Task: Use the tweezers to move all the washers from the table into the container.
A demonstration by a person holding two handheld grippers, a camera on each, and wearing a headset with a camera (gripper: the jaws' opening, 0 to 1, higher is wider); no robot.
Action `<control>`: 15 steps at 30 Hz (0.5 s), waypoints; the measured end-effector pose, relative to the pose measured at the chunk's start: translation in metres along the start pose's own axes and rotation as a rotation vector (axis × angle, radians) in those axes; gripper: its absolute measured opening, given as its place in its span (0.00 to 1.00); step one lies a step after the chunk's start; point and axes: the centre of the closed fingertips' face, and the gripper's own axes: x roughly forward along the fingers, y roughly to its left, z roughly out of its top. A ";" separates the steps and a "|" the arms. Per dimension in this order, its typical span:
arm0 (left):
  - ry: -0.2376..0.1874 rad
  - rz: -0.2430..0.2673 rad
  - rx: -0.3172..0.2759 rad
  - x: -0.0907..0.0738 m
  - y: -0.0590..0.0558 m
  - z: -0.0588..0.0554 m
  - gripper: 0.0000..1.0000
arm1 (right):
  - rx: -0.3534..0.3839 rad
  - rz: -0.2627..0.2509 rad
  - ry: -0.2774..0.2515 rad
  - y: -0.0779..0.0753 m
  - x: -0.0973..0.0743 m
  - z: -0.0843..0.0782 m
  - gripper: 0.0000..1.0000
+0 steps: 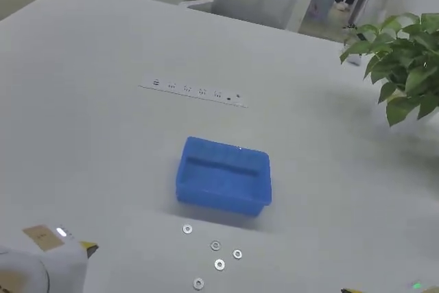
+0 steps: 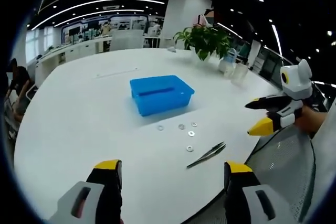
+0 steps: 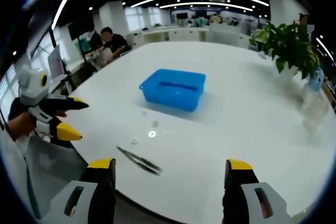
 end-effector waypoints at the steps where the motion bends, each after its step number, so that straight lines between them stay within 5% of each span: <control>1: 0.007 -0.003 0.006 0.003 0.001 -0.002 0.80 | -0.002 -0.001 0.002 0.000 0.001 0.000 0.84; 10: 0.058 -0.106 0.089 0.033 -0.010 -0.011 0.60 | -0.004 0.004 0.027 0.001 0.004 -0.002 0.83; 15: 0.107 -0.191 0.220 0.046 -0.023 -0.018 0.42 | 0.000 0.002 0.031 0.002 0.003 -0.003 0.83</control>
